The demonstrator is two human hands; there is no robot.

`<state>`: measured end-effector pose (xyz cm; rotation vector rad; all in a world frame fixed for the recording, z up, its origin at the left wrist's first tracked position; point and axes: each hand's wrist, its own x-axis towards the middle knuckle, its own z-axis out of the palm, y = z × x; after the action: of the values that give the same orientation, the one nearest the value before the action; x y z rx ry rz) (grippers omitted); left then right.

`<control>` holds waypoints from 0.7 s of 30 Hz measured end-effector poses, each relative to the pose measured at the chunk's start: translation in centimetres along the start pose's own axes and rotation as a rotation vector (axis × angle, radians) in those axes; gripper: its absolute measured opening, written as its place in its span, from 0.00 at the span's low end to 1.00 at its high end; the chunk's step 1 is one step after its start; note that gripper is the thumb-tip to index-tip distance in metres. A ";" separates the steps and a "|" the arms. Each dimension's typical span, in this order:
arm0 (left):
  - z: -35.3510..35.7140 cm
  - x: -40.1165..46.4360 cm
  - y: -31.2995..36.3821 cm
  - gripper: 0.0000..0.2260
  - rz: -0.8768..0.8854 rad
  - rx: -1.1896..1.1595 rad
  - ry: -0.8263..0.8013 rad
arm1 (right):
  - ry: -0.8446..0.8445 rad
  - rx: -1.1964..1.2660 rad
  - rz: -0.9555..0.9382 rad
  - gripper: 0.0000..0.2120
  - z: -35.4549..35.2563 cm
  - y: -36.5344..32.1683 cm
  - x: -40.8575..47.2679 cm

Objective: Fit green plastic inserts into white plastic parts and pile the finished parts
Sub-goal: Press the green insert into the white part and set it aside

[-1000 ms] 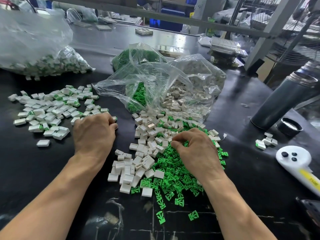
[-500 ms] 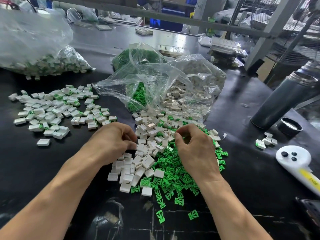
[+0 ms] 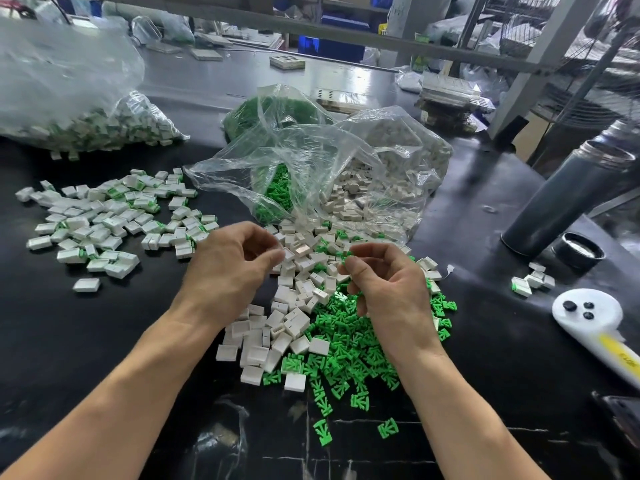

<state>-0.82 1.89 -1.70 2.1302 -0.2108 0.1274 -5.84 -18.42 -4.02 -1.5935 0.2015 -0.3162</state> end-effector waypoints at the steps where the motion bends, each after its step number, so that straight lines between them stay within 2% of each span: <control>1: 0.2 -0.2 0.2 0.05 0.009 -0.085 -0.006 | -0.009 -0.002 -0.010 0.06 0.0 0.0 -0.1; 4: 1.1 -0.7 0.9 0.07 0.024 -0.269 -0.044 | -0.037 -0.010 -0.046 0.07 0.2 -0.3 -0.3; 8: 2.1 -1.1 1.2 0.09 0.038 -0.391 -0.091 | -0.070 -0.010 -0.092 0.09 0.4 -0.5 -0.6; 21: 3.1 -1.3 1.0 0.07 0.076 -0.439 -0.157 | -0.103 -0.064 -0.216 0.10 0.3 -1.0 -1.1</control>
<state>-2.28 -1.15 -2.77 1.6948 -0.3761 -0.0403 -6.82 -17.73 -3.10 -1.6937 -0.0413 -0.3966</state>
